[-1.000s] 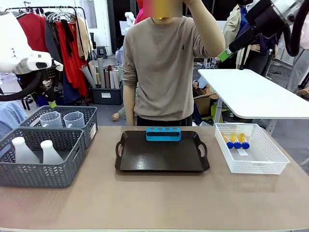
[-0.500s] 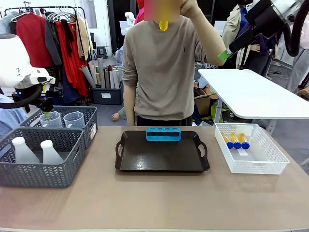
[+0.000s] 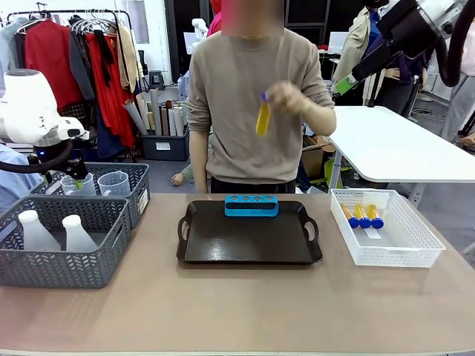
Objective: Prepare the laboratory tools.
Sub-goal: Pick up one Large Measuring Cup and place it on the Handle tray.
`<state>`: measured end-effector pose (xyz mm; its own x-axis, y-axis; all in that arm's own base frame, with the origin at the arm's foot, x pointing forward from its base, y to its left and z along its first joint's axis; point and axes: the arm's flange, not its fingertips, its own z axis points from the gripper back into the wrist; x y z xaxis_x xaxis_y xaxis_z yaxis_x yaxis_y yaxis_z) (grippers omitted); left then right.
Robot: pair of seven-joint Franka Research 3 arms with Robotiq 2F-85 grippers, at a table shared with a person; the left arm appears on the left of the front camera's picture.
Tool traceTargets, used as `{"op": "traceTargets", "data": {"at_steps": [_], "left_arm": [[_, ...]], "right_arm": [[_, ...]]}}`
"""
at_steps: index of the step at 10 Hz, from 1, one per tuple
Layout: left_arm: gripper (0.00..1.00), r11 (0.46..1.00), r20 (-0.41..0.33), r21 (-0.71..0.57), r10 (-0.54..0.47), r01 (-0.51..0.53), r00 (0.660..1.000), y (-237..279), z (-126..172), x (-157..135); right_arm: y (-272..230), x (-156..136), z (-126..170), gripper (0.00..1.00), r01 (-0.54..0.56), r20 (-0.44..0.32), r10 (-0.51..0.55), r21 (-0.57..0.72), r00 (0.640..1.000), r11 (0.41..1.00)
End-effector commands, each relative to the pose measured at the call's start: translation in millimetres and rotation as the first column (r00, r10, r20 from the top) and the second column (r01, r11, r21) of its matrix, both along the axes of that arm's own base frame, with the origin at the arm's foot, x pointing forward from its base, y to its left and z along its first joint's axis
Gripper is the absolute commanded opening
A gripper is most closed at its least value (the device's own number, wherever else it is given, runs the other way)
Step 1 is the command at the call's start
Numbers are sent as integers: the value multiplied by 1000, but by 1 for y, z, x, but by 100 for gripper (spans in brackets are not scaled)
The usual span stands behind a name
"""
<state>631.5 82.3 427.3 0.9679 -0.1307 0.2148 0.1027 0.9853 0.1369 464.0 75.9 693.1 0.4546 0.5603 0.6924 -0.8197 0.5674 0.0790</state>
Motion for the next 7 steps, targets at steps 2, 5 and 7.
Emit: {"op": "traceTargets", "data": {"at_steps": [2, 5, 7], "left_arm": [[100, 998, -31, -36, 49, -50, 998, 5, -7, 14], [100, 997, -59, -61, 34, -37, 998, 10, -25, 20], [100, 997, -71, -77, 24, -29, 997, 14, -31, 21]], "right_arm": [[-1, -1, 1, 100, -6, -3, 6, 2, 1000, 1000], [-1, -1, 1, 100, -6, -3, 6, 2, 1000, 1000], [-1, -1, 1, 100, -6, -3, 6, 2, 1000, 1000]]}}
